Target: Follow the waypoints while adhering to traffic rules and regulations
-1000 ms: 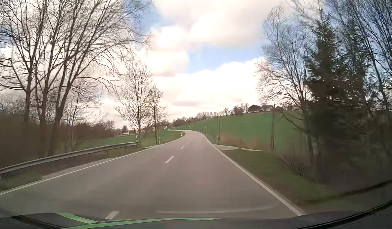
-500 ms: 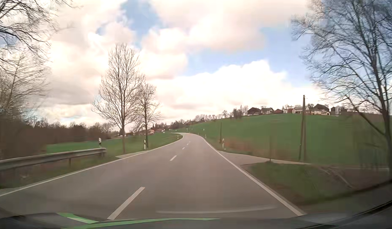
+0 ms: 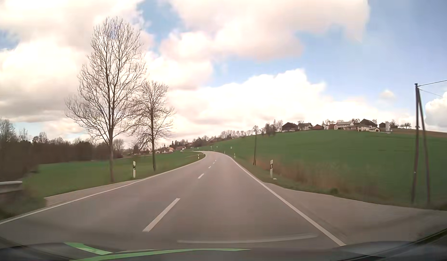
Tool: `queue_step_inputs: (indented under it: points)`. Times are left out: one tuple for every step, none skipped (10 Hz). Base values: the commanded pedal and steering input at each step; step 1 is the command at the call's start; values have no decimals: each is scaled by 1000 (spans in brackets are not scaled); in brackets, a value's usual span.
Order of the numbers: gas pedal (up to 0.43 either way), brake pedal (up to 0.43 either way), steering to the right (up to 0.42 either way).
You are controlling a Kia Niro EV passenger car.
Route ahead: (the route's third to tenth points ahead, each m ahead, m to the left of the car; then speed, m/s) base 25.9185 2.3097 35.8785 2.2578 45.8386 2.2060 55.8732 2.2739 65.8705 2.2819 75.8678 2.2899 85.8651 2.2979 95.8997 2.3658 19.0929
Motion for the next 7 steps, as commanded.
queue_step_inputs:
  points:
    - [110, 0, 3]
    - [110, 0, 3]
    - [110, 0, 3]
    - [110, 0, 3]
    - [110, 0, 3]
    - [110, 0, 3]
    - [118, 0, 2]
